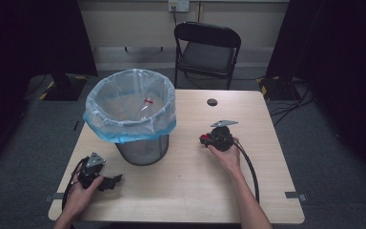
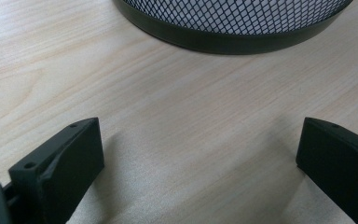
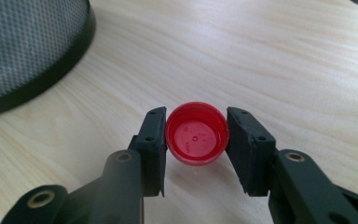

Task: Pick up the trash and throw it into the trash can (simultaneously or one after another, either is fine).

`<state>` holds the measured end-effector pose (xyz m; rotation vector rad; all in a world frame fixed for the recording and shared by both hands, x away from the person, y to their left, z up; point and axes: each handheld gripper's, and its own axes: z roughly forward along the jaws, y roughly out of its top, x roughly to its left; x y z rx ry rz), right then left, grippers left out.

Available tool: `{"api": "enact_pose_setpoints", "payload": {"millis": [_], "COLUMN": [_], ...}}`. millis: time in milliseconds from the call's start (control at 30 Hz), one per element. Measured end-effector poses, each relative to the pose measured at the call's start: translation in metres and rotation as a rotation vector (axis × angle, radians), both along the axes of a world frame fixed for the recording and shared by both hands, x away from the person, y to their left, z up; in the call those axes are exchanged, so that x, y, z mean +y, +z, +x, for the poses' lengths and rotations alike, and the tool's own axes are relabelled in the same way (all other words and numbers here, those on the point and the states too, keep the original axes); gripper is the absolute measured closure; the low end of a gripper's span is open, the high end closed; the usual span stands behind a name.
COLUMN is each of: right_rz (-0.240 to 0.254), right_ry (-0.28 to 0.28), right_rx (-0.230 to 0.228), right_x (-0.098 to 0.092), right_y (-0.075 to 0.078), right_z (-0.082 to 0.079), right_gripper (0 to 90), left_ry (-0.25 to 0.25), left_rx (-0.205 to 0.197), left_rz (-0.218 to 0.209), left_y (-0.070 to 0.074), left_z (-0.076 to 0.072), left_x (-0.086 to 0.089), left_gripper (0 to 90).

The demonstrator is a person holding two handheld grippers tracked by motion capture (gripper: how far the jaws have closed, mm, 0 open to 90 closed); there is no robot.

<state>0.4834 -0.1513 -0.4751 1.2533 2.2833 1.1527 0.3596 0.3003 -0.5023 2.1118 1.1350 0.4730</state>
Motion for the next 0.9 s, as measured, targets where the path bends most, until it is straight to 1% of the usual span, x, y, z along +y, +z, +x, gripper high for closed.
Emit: {"api": "enact_pose_setpoints", "payload": {"millis": [67, 133, 233, 300, 467, 567, 700, 800, 900], "right_rz": [0.024, 0.022, 0.041, 0.043, 0.061, 0.072, 0.096, 0.111, 0.116], "right_ry": [0.004, 0.008, 0.006, 0.005, 0.015, 0.014, 0.017, 0.021, 0.024], "right_rx": [-0.003, -0.01, -0.013, -0.016, -0.042, -0.03, -0.027, -0.04, -0.056], "right_x": [-0.001, 0.0, 0.002, 0.005, 0.007, 0.008, 0.01, 0.011, 0.012], "right_y": [0.004, 0.007, 0.012, 0.016, 0.028, 0.035, 0.046, 0.053, 0.061], "right_z": [0.0, 0.0, -0.002, -0.003, -0.004, -0.004, -0.005, -0.005, -0.005], "right_gripper": [59.8, 59.8, 59.8, 59.8, 59.8, 59.8, 59.8, 59.8, 59.8], "left_ry": [0.001, 0.0, 0.001, 0.001, 0.0, 0.0, 0.0, 0.0, 0.0], "left_rx": [0.0, 0.0, 0.0, 0.0, 0.0, 0.0, 0.001, 0.0, 0.0], "left_rz": [-0.001, -0.001, -0.002, -0.002, 0.0, 0.0, 0.0, 0.0, 0.0], "left_y": [0.0, 0.0, 0.0, 0.0, 0.0, 0.0, 0.0, 0.0, 0.0], "left_z": [0.0, 0.0, 0.0, 0.0, 0.0, 0.0, 0.0, 0.0, 0.0], "left_x": [0.0, 0.0, 0.0, 0.0, 0.0, 0.0, 0.0, 0.0, 0.0], "left_gripper": [0.1, 0.1, 0.1, 0.1, 0.1, 0.1, 0.1, 0.1, 0.1]}}
